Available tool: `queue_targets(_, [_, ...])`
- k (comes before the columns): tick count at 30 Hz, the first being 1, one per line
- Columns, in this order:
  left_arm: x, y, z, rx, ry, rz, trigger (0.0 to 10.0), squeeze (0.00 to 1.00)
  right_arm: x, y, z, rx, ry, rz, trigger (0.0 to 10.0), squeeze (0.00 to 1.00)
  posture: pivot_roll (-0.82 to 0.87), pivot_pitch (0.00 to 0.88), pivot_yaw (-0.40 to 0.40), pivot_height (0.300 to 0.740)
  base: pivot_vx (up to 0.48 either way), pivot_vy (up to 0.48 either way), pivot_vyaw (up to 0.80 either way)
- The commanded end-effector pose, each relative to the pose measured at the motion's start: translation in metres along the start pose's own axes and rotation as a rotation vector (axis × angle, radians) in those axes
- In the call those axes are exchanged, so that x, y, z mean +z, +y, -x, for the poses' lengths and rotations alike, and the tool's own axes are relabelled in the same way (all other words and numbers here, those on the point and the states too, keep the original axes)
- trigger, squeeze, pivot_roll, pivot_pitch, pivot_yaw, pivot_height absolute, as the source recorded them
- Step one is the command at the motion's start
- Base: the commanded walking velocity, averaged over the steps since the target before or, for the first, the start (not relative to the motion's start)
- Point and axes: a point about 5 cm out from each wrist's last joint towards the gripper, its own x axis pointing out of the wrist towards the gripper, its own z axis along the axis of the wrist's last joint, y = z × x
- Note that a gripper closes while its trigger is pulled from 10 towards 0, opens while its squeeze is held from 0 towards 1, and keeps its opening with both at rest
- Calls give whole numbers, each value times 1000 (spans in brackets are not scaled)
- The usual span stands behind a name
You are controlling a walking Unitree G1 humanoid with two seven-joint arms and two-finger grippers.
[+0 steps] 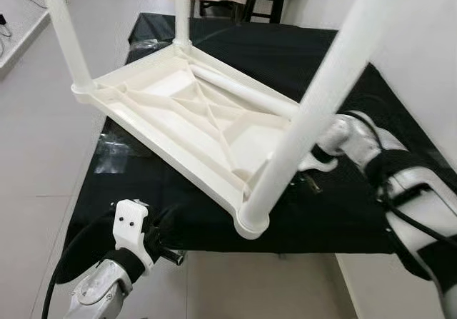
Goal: Building children table
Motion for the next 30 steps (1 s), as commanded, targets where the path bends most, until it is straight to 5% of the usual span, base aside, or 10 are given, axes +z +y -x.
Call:
queue_targets(1, [-2,-4,1,-17,13,-2,10000,0,-30,18,5,-1,-27,-199,0,0,43,117,-142,740,0,0,0])
queue_targets(9, [-1,-3,0,-27,16,-1,10000,0,-29,35,-8,34,-129,-258,0,0,43,121,-135,740,0,0,0])
queue_targets(11, [-1,-3,0,-24,16,-2,10000,0,-12,42,-29,58,-163,-212,0,0,54,120,-134,740,0,0,0])
queue_targets(14, [-1,-3,0,-23,16,-4,10000,0,-8,43,-35,62,-152,-190,0,0,54,120,-134,740,0,0,0])
queue_targets(20, [-1,-2,-1,-11,8,-8,10000,0,13,19,-53,-51,-89,-206,0,0,62,111,-150,740,0,0,0])
queue_targets(24, [-1,-2,-1,-11,7,-8,10000,0,13,18,-52,-55,-90,-209,0,0,62,111,-150,740,0,0,0])
queue_targets(30, [-1,-3,-2,-6,1,-2,10000,0,39,-8,-59,-272,-117,-306,0,0,62,106,-155,740,0,0,0])
